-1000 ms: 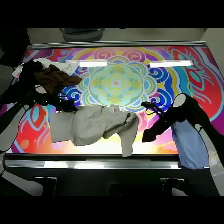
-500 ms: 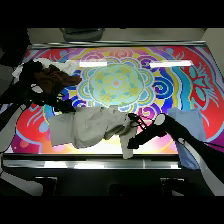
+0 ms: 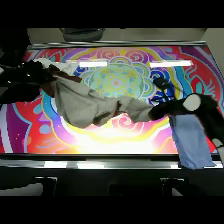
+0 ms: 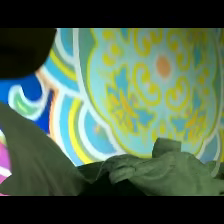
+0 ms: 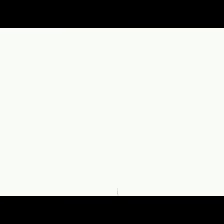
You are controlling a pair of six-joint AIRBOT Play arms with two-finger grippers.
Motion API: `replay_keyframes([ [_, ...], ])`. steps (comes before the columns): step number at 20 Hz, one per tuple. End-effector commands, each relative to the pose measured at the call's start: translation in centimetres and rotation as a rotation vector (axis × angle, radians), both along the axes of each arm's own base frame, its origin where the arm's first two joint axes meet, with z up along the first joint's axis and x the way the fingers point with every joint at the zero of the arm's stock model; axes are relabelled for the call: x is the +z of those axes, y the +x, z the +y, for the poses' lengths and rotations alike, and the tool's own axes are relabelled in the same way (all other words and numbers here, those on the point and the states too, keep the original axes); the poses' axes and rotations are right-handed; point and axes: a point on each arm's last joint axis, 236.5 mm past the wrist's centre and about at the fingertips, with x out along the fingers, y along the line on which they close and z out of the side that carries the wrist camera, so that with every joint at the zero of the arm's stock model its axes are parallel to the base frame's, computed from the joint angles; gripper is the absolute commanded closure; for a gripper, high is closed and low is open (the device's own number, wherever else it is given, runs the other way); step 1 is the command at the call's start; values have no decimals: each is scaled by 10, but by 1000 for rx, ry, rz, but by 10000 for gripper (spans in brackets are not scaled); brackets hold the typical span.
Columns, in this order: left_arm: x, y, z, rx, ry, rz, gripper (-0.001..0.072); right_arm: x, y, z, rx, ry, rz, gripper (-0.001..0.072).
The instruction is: Fold the shirts.
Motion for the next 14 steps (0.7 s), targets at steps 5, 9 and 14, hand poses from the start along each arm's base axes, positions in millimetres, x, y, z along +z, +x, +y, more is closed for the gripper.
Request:
replay_keyframes([
  [5, 372, -165, 29, 299, 15, -988, 686, 376, -42, -103, -248, -251, -932, 666],
  [9, 413, -231, 16, 313, -9, -1129, 686, 456, -81, -102, -282, -265, -1163, 666],
  [14, 408, -233, 15, 310, -6, -1104, 686, 460, -84, -102, -283, -261, -1166, 666],
])
